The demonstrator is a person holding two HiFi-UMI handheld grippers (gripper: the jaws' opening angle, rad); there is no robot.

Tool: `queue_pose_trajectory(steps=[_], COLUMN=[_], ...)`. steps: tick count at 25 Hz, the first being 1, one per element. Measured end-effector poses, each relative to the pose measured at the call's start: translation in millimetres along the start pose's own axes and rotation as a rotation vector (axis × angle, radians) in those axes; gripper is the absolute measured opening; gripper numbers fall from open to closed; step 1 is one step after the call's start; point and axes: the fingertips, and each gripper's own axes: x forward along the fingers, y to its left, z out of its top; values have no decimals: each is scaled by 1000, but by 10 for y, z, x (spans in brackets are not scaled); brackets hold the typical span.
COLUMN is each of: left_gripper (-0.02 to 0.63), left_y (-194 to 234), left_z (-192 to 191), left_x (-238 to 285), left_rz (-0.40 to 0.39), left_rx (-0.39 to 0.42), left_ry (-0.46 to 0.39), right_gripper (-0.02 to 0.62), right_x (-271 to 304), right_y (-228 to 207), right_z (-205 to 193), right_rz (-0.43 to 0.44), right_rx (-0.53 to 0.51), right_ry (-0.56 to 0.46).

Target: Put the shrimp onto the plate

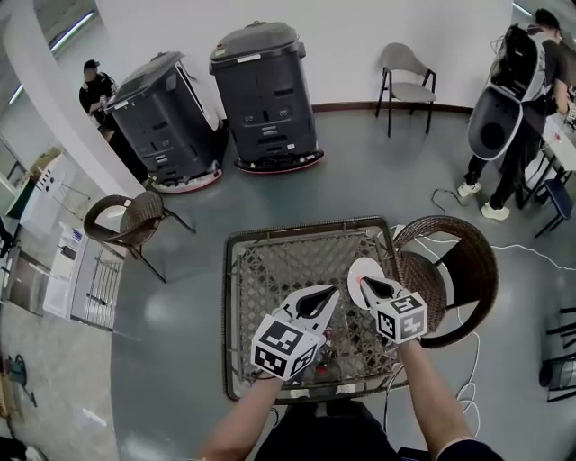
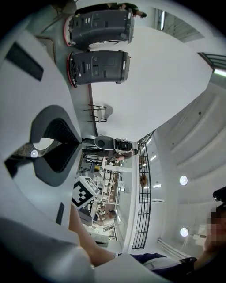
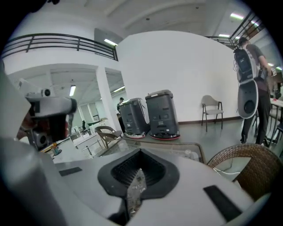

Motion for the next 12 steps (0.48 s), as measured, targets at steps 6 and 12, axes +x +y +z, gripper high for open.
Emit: queue_pose_trajectory(steps=[6, 12], left_gripper=[8, 8], left_y=[-94, -192], left_z=[154, 387], left_x=[-102, -279], left_rz=[-21, -35], left_rx=[5, 39], left_ry=[-46, -104], right_gripper=[5, 2], right_x=[-415, -816], right_y=[386, 656], right_z=[492, 969], right_rz=[74, 107], right_rx=[-84, -147], right_ry=[-129, -258])
